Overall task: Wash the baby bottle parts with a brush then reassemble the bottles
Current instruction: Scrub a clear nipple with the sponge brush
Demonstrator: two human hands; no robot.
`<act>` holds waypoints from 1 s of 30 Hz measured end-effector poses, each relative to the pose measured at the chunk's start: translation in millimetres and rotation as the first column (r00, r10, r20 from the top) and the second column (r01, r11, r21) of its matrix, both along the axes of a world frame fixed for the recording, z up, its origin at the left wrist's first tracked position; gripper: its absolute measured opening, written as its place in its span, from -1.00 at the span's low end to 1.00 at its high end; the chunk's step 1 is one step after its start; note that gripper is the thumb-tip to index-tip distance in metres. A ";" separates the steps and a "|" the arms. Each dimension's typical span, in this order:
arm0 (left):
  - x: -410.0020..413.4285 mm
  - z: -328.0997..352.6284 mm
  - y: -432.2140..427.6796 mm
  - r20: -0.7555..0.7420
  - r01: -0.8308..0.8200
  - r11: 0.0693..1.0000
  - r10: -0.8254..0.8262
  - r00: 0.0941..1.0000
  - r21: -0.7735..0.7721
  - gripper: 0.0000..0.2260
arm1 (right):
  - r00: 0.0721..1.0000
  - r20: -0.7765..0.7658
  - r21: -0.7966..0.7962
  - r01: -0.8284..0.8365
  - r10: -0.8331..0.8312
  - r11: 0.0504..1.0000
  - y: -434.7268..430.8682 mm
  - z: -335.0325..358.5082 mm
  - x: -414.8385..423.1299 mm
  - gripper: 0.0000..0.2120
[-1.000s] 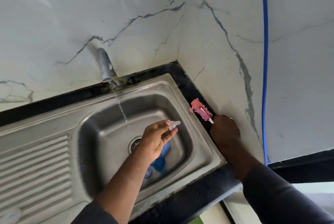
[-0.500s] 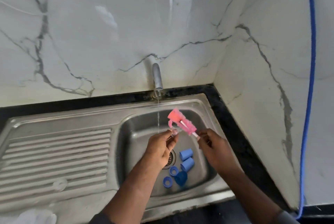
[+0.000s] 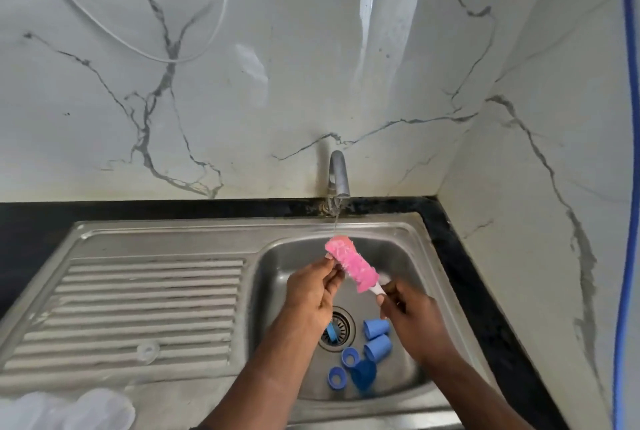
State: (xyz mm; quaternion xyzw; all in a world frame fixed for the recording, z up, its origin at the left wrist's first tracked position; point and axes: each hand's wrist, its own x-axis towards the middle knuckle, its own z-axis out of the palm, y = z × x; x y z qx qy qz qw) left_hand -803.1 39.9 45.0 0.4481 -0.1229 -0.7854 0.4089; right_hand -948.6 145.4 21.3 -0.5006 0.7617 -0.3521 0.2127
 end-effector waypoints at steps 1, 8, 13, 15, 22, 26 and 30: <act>-1.4 -1.4 4.3 0.027 0.010 1.000 -0.010 1.000 -0.017 -0.93 | 1.000 0.009 -0.006 -0.004 0.004 1.000 -1.5 0.2 2.2 -0.89; 4.2 3.1 8.3 -0.002 0.078 0.996 -0.078 0.997 0.032 -0.88 | 0.990 0.128 -0.068 -0.043 0.052 0.997 -8.1 -4.5 4.8 -0.89; -0.3 14.6 3.2 -0.096 -0.019 0.996 0.027 0.995 0.084 -0.92 | 0.985 0.140 -0.062 -0.095 0.103 0.994 -6.2 -10.5 -0.2 -0.86; -5.7 16.5 6.3 -0.100 -0.017 0.997 0.024 0.995 0.074 -0.91 | 0.981 0.164 -0.113 -0.090 0.108 0.990 -13.7 -6.1 1.2 -0.89; -6.1 14.9 3.8 -0.015 0.134 0.990 -0.134 0.991 -0.046 -0.82 | 0.953 0.254 -0.242 -0.102 0.164 0.965 -20.7 -1.3 0.8 -0.88; -5.7 17.2 12.0 0.039 0.138 0.988 -0.136 0.990 -0.066 -0.92 | 0.944 0.268 -0.277 -0.113 0.189 0.954 -25.9 2.9 2.4 -0.89; -7.4 18.6 18.2 0.077 0.136 0.988 -0.130 0.989 -0.074 -0.78 | 0.937 0.282 -0.294 -0.121 0.207 0.948 -28.5 5.4 1.7 -0.86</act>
